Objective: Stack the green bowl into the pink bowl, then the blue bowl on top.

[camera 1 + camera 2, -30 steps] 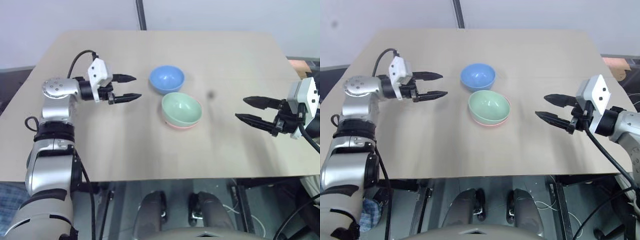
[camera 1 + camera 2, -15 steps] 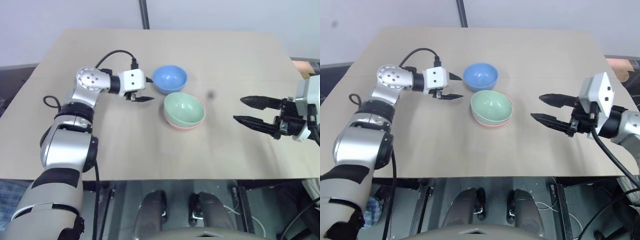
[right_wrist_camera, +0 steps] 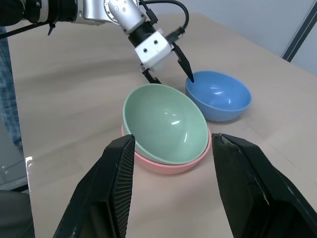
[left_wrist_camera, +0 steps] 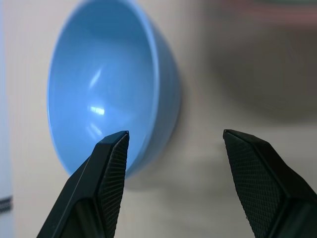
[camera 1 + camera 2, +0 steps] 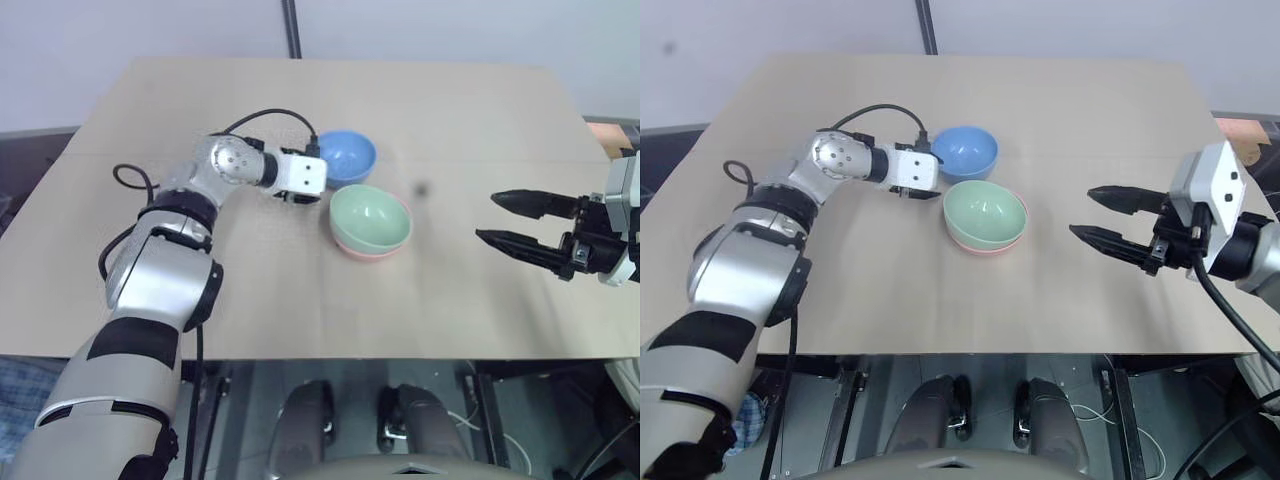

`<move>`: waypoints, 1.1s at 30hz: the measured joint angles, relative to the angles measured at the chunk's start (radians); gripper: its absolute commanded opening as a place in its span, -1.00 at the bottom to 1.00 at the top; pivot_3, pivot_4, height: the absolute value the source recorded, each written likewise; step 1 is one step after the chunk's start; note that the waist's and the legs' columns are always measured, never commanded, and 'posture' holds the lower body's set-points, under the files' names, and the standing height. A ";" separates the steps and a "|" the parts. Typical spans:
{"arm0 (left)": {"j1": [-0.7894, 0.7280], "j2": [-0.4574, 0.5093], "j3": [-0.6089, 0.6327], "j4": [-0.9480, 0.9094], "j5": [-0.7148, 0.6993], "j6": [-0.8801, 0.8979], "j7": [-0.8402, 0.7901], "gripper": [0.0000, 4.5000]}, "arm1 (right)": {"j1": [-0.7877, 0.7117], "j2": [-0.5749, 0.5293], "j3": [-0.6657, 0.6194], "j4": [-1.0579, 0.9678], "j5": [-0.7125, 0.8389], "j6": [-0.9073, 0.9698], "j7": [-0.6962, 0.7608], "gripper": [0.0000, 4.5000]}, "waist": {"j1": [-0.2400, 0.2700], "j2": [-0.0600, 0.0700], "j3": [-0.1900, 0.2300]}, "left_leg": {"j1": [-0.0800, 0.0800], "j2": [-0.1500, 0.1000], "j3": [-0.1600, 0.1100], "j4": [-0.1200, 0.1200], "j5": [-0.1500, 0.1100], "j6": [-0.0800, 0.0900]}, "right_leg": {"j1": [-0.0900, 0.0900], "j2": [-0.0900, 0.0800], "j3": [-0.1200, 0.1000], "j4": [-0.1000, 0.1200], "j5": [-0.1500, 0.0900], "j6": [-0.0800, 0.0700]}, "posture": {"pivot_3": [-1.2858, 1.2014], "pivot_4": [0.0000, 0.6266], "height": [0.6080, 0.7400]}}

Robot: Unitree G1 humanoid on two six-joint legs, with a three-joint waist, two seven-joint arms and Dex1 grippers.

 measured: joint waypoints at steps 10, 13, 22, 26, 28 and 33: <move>-0.011 -0.061 -0.090 0.034 0.133 0.062 0.219 0.32 | -0.014 -0.009 0.008 0.002 -0.003 -0.022 -0.026 0.26 | 0.000 -0.001 0.000 | 0.000 0.000 0.000 0.000 0.000 0.000 | 0.000 0.000 0.000 0.000 0.000 0.000 | 0.03 -0.52 1.00; -0.011 -0.068 -0.094 0.036 0.146 0.062 0.241 -0.16 | -0.027 -0.010 0.010 0.012 -0.008 -0.035 -0.037 0.26 | 0.000 -0.001 0.000 | 0.000 0.000 0.000 0.000 0.000 0.000 | 0.000 0.000 0.000 0.000 0.000 0.000 | 0.03 -0.52 1.00; -0.011 -0.071 -0.095 0.044 0.151 0.062 0.259 -0.97 | -0.024 -0.014 0.019 0.016 -0.020 -0.042 -0.036 0.26 | 0.001 -0.001 0.001 | 0.000 0.000 0.000 0.000 0.000 0.000 | 0.000 -0.001 0.000 0.000 0.000 0.000 | 0.03 -0.52 1.00; -0.021 -0.051 -0.096 0.044 0.151 0.052 0.256 -0.97 | -0.017 -0.014 0.021 0.017 -0.031 -0.049 -0.030 0.26 | 0.000 -0.001 0.001 | 0.000 0.000 0.000 0.000 0.000 0.000 | 0.000 0.000 0.000 0.000 0.000 0.000 | 0.03 -0.52 1.00; -0.054 -0.039 -0.083 0.044 0.138 0.028 0.227 -0.97 | -0.015 -0.014 0.022 0.020 -0.034 -0.052 -0.026 0.26 | 0.001 -0.001 0.001 | -0.001 0.000 0.000 0.000 0.000 0.000 | -0.001 0.000 0.000 0.000 0.000 0.000 | 0.03 -0.52 1.00; -0.123 -0.022 -0.006 0.021 0.038 -0.111 0.072 -0.97 | -0.013 -0.014 0.029 0.031 -0.041 -0.063 -0.018 0.26 | 0.002 -0.001 0.001 | -0.002 0.000 0.000 0.001 0.002 -0.004 | -0.001 -0.001 -0.001 0.000 0.000 0.000 | 0.03 -0.52 1.00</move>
